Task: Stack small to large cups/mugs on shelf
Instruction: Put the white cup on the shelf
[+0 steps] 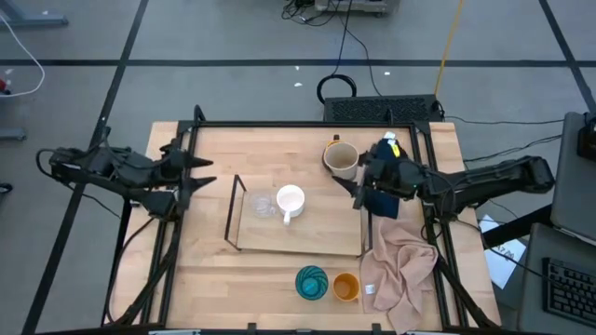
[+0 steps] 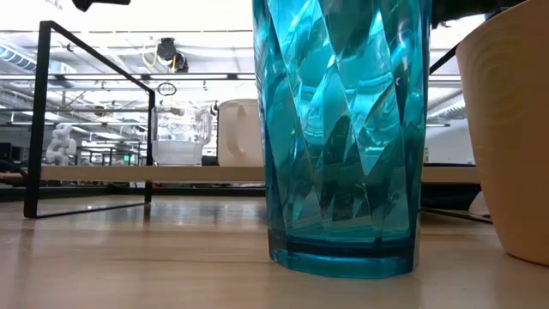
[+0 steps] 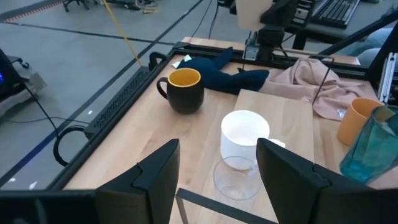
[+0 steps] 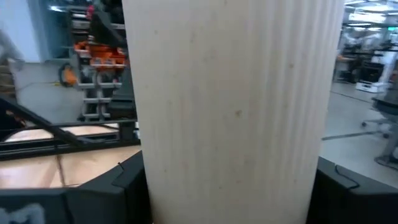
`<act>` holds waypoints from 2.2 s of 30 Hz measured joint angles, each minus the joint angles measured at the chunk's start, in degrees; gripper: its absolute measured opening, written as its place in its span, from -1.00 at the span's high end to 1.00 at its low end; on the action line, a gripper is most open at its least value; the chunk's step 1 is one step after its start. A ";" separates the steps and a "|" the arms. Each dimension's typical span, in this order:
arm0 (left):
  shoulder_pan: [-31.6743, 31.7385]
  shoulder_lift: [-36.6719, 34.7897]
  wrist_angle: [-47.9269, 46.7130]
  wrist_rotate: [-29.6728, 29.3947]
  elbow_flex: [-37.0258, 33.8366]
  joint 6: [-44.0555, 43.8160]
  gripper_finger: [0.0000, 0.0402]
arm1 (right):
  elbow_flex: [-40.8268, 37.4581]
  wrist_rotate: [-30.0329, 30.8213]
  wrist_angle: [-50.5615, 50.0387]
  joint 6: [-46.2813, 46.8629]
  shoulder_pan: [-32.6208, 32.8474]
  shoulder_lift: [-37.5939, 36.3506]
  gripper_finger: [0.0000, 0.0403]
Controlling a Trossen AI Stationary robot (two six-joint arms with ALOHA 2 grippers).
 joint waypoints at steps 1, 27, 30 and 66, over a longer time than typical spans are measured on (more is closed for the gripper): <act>0.00 0.05 0.16 0.02 -0.25 -0.07 -0.06 | -0.78 -2.30 1.23 0.46 -0.78 0.04 -0.31; 0.00 0.93 5.16 -3.74 -1.03 -1.99 -0.06 | -9.28 -46.38 15.35 13.22 -21.81 -0.26 -0.31; 0.00 1.64 5.08 -3.98 -1.03 -1.95 -0.06 | -9.28 -38.03 15.53 11.27 -18.78 -0.42 -0.31; 0.07 5.78 2.89 -8.04 -1.08 0.57 -0.06 | 14.43 43.97 19.19 -20.17 17.09 23.67 -0.31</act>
